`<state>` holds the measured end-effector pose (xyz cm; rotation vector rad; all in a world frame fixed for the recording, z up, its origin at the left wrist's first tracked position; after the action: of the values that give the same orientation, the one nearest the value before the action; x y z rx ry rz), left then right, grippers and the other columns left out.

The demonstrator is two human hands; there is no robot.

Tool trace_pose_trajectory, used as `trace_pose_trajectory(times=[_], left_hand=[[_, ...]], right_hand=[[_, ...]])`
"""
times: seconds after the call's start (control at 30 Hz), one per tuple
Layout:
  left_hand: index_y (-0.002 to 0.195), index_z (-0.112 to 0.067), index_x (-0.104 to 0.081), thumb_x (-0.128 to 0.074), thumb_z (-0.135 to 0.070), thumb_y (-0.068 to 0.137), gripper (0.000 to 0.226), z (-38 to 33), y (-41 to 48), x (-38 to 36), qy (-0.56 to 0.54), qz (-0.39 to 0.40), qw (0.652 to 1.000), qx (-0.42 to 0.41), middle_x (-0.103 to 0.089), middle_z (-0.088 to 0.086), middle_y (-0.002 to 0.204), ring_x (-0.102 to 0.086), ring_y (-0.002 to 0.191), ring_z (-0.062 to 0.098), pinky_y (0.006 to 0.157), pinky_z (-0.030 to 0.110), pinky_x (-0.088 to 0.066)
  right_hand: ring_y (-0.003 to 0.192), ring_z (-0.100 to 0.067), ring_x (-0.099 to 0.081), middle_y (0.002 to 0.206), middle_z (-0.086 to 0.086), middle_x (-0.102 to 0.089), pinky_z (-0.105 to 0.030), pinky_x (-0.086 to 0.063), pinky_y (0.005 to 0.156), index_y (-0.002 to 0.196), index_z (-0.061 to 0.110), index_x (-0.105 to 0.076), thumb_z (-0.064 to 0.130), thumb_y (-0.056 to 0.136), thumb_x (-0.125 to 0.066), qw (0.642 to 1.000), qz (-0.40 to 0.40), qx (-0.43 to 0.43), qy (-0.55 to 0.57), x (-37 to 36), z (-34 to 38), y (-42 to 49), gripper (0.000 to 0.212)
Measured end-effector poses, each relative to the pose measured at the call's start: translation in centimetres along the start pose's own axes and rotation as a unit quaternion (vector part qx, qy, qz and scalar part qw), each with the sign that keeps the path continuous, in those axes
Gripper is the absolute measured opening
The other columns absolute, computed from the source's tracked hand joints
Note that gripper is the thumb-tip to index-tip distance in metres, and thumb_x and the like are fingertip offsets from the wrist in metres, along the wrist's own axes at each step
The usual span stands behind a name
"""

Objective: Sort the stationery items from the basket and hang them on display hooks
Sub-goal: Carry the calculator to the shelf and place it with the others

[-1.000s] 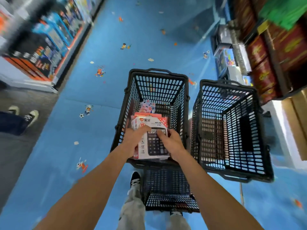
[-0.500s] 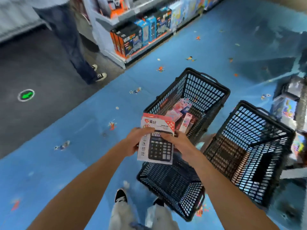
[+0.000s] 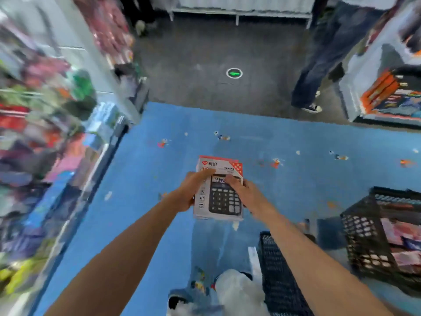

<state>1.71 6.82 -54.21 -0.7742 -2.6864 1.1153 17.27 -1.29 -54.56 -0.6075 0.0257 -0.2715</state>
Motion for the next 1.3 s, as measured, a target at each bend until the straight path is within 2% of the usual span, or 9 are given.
trace_pose_trajectory(times=[0.17, 0.3, 0.5, 0.63, 0.77, 0.87, 1.03, 1.17, 1.3], left_hand=[[0.131, -0.012, -0.067, -0.067, -0.061, 0.081, 0.071, 5.3, -7.8, 15.4, -0.121, -0.062, 0.99, -0.035, -0.073, 0.02, 0.123, -0.069, 0.114, 0.043, 0.105, 0.057, -0.051], [0.129, -0.013, -0.071, -0.064, -0.066, 0.089, 0.066, 8.1, -15.2, 24.5, -0.202, -0.102, 0.971, -0.076, -0.072, 0.02, 0.124, -0.071, 0.111, 0.04, 0.082, 0.044, -0.061], [0.122, -0.011, -0.075, -0.073, -0.052, 0.09, 0.052, 10.0, -27.6, 35.5, -0.255, -0.174, 0.934, -0.182, -0.069, 0.023, 0.129, -0.07, 0.112, 0.04, 0.085, 0.046, -0.06], [0.133, 0.003, -0.062, -0.075, -0.035, 0.083, 0.064, 12.1, -35.8, 42.1, -0.274, -0.313, 0.879, -0.231, -0.065, 0.031, 0.13, -0.062, 0.119, 0.053, 0.106, 0.066, -0.047], [0.119, 0.004, -0.07, -0.083, -0.03, 0.071, 0.06, 13.1, -43.4, 46.3, -0.27, -0.409, 0.824, -0.285, -0.07, 0.03, 0.12, -0.068, 0.108, 0.052, 0.097, 0.06, -0.055], [0.119, 0.0, -0.071, -0.083, -0.026, 0.076, 0.052, 13.2, -47.5, 48.4, -0.254, -0.425, 0.807, -0.323, -0.071, 0.026, 0.121, -0.07, 0.107, 0.047, 0.088, 0.051, -0.06], [0.117, -0.011, -0.073, -0.08, -0.029, 0.083, 0.039, 12.9, -52.9, 50.9, -0.243, -0.486, 0.764, -0.348, -0.076, 0.017, 0.111, -0.073, 0.095, 0.04, 0.075, 0.038, -0.06], [0.118, -0.018, -0.074, -0.079, -0.034, 0.082, 0.04, 11.5, -55.9, 52.3, -0.24, -0.529, 0.725, -0.369, -0.073, 0.019, 0.12, -0.07, 0.109, 0.044, 0.09, 0.054, -0.06], [0.115, -0.018, -0.073, -0.082, -0.04, 0.074, 0.048, 10.2, -58.1, 53.5, -0.246, -0.589, 0.677, -0.366, -0.074, 0.02, 0.115, -0.068, 0.108, 0.049, 0.093, 0.064, -0.054]], right_hand=[[0.099, -0.022, -0.074, 0.101, 0.002, -0.079, -0.044, -0.057, 0.096, 0.102, 0.022, -0.075, 0.076, 0.079, -0.065, 0.985, 0.093, 0.032, -0.143, -16.6, 2.1, -1.2, 0.06], [0.083, -0.019, -0.072, 0.079, 0.004, -0.076, -0.03, -0.055, 0.075, 0.086, 0.015, -0.076, 0.091, 0.07, -0.055, 0.958, 0.123, 0.101, -0.238, -27.5, 4.5, -4.4, 0.08], [0.048, -0.003, -0.056, 0.051, 0.011, -0.06, -0.028, -0.041, 0.055, 0.053, 0.023, -0.061, 0.091, 0.065, -0.059, 0.931, 0.19, 0.179, -0.256, -42.8, 7.9, -10.3, 0.07], [0.085, -0.011, -0.074, 0.085, 0.011, -0.078, -0.034, -0.059, 0.08, 0.086, 0.032, -0.078, 0.09, 0.061, -0.064, 0.9, 0.303, 0.208, -0.234, -52.8, 9.4, -14.7, 0.065], [0.096, -0.002, -0.072, 0.104, 0.02, -0.077, -0.026, -0.057, 0.083, 0.107, 0.047, -0.072, 0.065, 0.078, -0.075, 0.845, 0.436, 0.234, -0.203, -61.0, 10.4, -19.9, 0.035], [0.105, -0.007, -0.071, 0.112, 0.016, -0.076, -0.016, -0.056, 0.076, 0.122, 0.035, -0.068, 0.057, 0.079, -0.079, 0.809, 0.501, 0.235, -0.199, -65.4, 11.1, -22.6, 0.049], [0.109, -0.009, -0.07, 0.117, 0.011, -0.075, -0.027, -0.058, 0.09, 0.126, 0.033, -0.065, 0.046, 0.086, -0.079, 0.743, 0.589, 0.241, -0.208, -71.2, 13.6, -26.0, 0.044], [0.124, -0.019, -0.062, 0.131, 0.007, -0.068, -0.049, -0.048, 0.11, 0.14, 0.03, -0.054, 0.064, 0.071, -0.083, 0.704, 0.636, 0.242, -0.203, -74.7, 16.2, -27.7, 0.082], [0.121, -0.012, -0.065, 0.128, 0.012, -0.07, -0.047, -0.049, 0.11, 0.136, 0.032, -0.057, 0.055, 0.076, -0.08, 0.67, 0.67, 0.262, -0.184, -77.0, 18.8, -29.4, 0.069]])
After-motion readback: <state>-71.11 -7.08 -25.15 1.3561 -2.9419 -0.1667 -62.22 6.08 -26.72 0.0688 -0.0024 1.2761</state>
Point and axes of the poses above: each hand's wrist, its own y-axis towards the middle knuckle, its own x-axis out of the back of the hand, z = x × y, the point moved 8 cm from there along y, towards the middle knuckle
